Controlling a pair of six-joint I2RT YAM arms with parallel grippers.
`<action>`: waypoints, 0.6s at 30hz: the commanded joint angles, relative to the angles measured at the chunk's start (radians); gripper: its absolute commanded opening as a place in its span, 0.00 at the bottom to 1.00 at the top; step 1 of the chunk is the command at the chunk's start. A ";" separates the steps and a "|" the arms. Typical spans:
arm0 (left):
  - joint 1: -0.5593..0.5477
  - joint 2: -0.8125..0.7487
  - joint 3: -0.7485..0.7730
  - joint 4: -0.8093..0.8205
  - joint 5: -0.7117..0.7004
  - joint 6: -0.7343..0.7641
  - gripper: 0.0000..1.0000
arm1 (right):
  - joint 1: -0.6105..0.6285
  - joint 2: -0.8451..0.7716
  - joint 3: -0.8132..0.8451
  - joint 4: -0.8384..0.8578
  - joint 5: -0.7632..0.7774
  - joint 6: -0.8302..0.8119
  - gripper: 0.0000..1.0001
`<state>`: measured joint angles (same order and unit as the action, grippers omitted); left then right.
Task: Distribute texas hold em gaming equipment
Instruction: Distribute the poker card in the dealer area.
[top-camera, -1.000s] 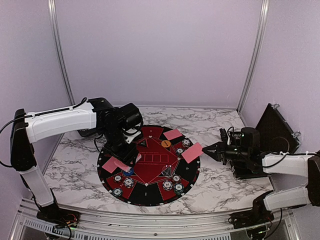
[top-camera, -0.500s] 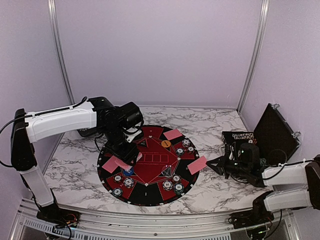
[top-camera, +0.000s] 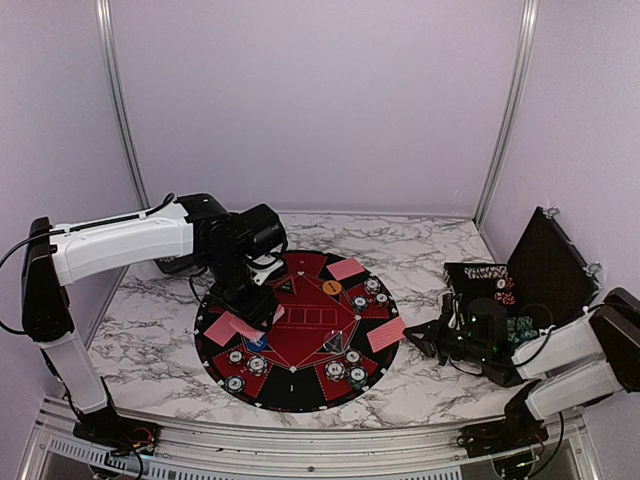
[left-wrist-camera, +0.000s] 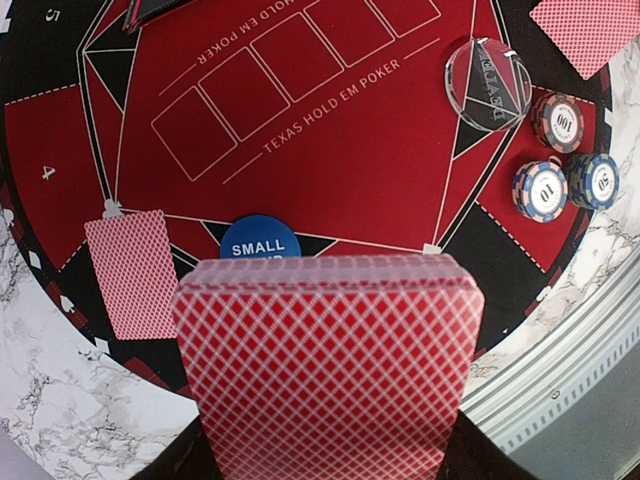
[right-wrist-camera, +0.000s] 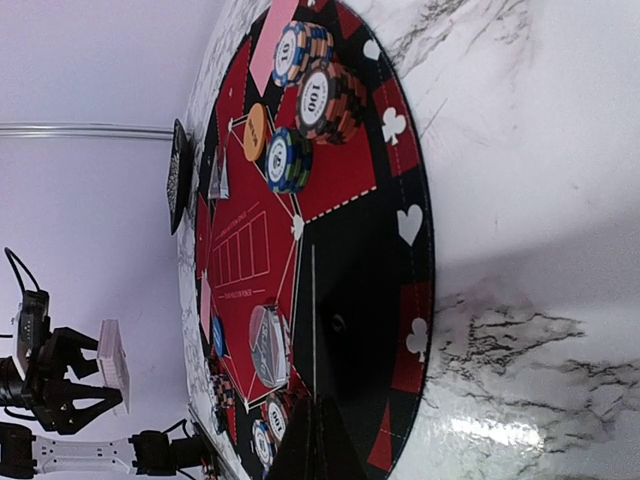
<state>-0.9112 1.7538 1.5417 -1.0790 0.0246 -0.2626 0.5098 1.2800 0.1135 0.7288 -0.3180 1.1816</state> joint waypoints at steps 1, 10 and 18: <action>-0.002 0.007 0.027 -0.023 -0.008 0.010 0.53 | 0.038 0.088 0.010 0.141 0.026 0.034 0.00; -0.002 0.000 0.019 -0.022 -0.009 0.009 0.53 | 0.086 0.174 0.049 0.122 0.030 0.038 0.00; -0.002 0.001 0.020 -0.021 -0.007 0.013 0.53 | 0.088 0.165 0.085 -0.043 0.038 0.003 0.12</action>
<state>-0.9112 1.7538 1.5417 -1.0790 0.0246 -0.2611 0.5869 1.4532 0.1596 0.7856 -0.2996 1.2110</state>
